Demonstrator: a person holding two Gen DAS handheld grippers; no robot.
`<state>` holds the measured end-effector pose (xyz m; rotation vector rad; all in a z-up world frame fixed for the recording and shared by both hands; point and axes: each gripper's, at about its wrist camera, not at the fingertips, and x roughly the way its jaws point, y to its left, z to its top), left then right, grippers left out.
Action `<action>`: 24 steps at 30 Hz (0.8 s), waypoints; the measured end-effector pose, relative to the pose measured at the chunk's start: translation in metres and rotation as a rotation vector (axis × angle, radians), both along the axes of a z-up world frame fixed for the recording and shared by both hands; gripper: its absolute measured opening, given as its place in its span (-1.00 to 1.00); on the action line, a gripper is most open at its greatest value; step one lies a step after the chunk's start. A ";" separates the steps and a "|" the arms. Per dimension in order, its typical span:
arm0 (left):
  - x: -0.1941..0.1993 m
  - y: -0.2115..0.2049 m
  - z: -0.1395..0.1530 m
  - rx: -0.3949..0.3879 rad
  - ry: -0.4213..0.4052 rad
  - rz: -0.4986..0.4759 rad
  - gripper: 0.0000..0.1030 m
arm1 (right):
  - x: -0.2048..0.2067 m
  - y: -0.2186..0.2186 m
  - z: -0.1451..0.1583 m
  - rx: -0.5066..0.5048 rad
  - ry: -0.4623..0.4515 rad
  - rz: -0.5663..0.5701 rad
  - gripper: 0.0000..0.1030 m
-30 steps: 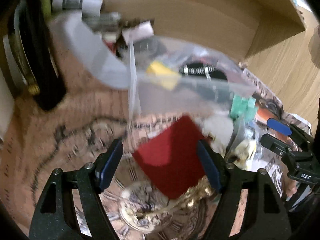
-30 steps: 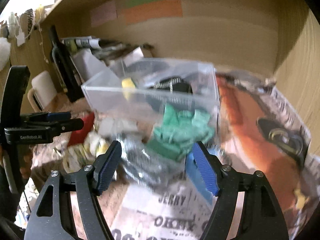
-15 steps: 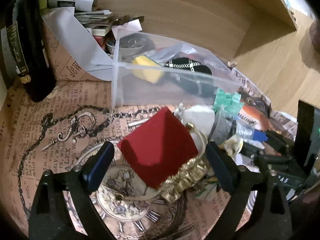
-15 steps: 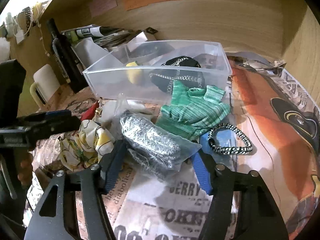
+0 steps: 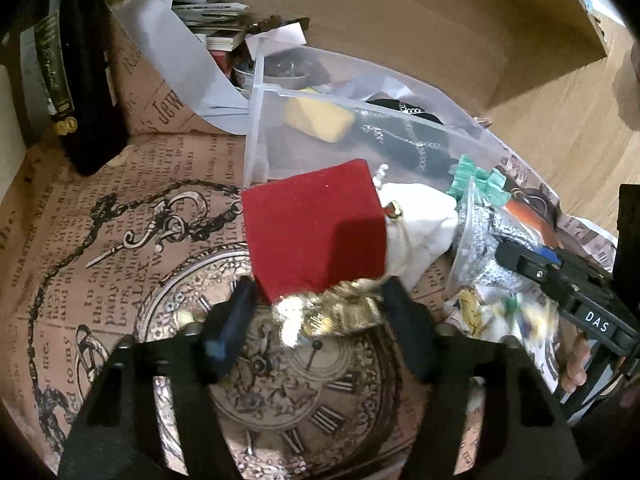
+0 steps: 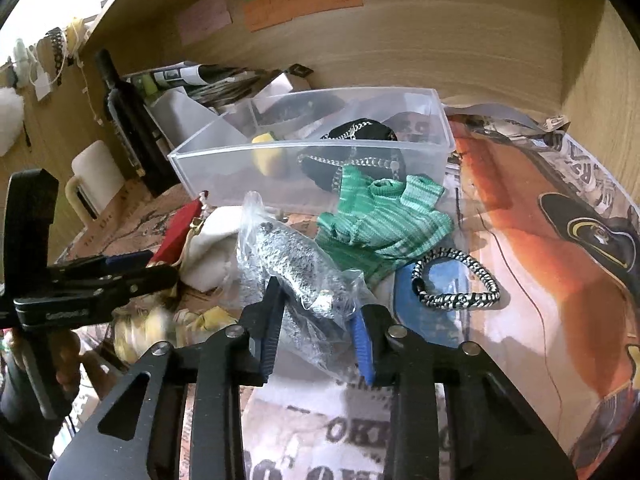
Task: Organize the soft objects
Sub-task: 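Grasp the red velvet square with the left tool while the right tool grasps the silver foil bag, then carry the red square and foil bag into the bin and open both tools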
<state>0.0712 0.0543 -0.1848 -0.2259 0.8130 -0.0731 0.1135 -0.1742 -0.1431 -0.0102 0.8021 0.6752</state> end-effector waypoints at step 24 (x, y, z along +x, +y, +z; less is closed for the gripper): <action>-0.017 0.013 0.075 -0.009 -0.232 0.064 -0.46 | -0.005 -0.016 0.071 0.082 -0.237 -0.061 -0.52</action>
